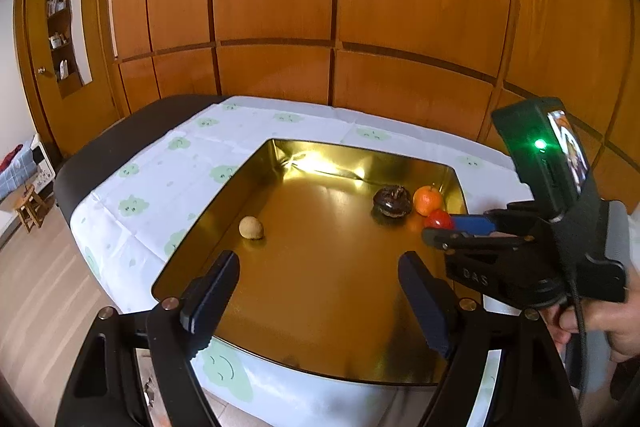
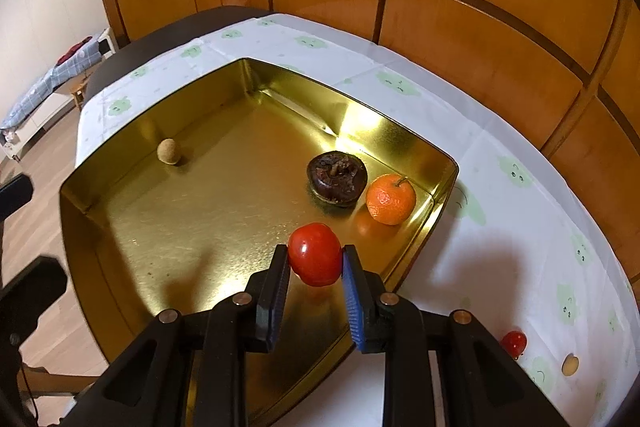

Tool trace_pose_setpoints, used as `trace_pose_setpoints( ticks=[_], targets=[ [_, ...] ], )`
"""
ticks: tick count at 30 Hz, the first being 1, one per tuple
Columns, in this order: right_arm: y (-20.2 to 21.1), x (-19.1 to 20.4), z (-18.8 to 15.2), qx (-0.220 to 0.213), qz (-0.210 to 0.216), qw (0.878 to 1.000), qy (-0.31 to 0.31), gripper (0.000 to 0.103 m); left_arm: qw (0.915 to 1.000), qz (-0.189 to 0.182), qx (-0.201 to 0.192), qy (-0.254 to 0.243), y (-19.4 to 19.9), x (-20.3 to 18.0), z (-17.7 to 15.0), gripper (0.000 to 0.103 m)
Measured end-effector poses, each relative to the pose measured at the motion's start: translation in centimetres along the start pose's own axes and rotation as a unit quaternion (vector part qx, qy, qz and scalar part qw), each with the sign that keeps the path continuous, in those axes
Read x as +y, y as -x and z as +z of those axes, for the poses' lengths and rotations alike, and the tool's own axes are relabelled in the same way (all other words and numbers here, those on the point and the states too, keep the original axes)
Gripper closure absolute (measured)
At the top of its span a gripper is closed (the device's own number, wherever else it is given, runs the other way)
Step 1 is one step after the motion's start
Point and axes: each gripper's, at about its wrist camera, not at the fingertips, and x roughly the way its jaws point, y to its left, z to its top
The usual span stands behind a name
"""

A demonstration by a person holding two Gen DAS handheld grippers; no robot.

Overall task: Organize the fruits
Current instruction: 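Lower the red tomato into the tray and open the right tool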

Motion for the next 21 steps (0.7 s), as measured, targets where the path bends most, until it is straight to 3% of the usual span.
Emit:
trace_pose_setpoints(
  ticks=[9, 21],
  targets=[
    [-0.6, -0.8, -0.4, -0.001, -0.001, 1.000, -0.030, 0.077, 0.9999, 0.001, 0.007, 0.008, -0.3, 0.1, -0.4, 0.021],
    [3.6, -3.6, -1.9, -0.050, 0.016, 0.995, -0.085, 0.072, 1.0000, -0.001, 0.005, 0.000, 0.3, 0.0, -0.6, 0.021]
  ],
)
